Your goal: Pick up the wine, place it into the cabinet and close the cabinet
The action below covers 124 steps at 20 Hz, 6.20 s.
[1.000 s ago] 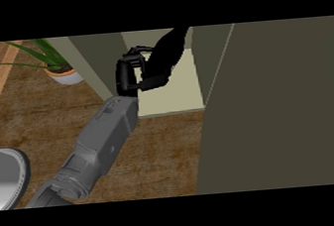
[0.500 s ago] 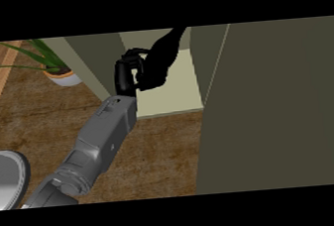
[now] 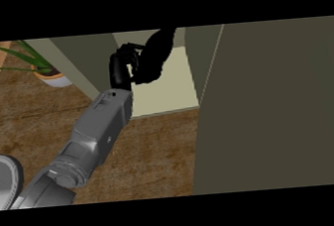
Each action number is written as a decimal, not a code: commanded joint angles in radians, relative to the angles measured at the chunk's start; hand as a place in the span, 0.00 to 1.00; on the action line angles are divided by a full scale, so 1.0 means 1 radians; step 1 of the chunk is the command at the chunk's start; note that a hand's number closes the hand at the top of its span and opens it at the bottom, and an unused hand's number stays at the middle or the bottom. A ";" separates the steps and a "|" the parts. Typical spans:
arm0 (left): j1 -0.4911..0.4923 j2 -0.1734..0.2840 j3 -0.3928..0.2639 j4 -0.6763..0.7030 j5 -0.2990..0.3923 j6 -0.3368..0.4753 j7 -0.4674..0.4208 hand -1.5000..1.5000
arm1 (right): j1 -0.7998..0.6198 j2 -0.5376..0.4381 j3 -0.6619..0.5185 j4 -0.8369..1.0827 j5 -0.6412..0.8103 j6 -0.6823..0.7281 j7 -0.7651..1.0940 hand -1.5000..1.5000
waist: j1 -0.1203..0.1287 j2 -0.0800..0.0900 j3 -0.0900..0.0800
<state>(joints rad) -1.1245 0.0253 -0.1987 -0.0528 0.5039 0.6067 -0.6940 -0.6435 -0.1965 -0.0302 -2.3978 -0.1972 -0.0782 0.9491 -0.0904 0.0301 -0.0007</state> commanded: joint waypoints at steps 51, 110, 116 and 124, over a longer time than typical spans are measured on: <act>0.165 -0.025 0.015 -0.100 0.263 -0.184 -0.035 1.00 | 0.025 0.052 0.030 0.004 -0.064 0.023 -0.031 0.00 | -0.102 0.009 -0.005; 0.023 0.126 -0.140 0.052 0.095 0.053 0.177 0.00 | 0.078 0.044 -0.017 0.011 -0.089 0.087 -0.106 0.00 | -0.067 0.040 -0.003; 0.016 0.150 -0.174 0.051 0.060 0.007 0.156 0.00 | 0.057 0.032 -0.016 0.002 -0.094 0.091 -0.096 0.00 | -0.061 0.033 -0.004; 0.015 0.129 -0.147 -0.060 0.088 -0.297 0.073 0.00 | 0.057 0.047 -0.012 0.010 -0.068 0.060 -0.095 0.00 | -0.008 0.011 -0.004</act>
<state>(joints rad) -1.1218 0.0708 -0.3470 -0.0784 0.5953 0.4605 -0.5628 -0.5888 -0.1479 -0.0369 -2.3751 -0.2728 -0.0111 0.8516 -0.1337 0.0586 -0.0131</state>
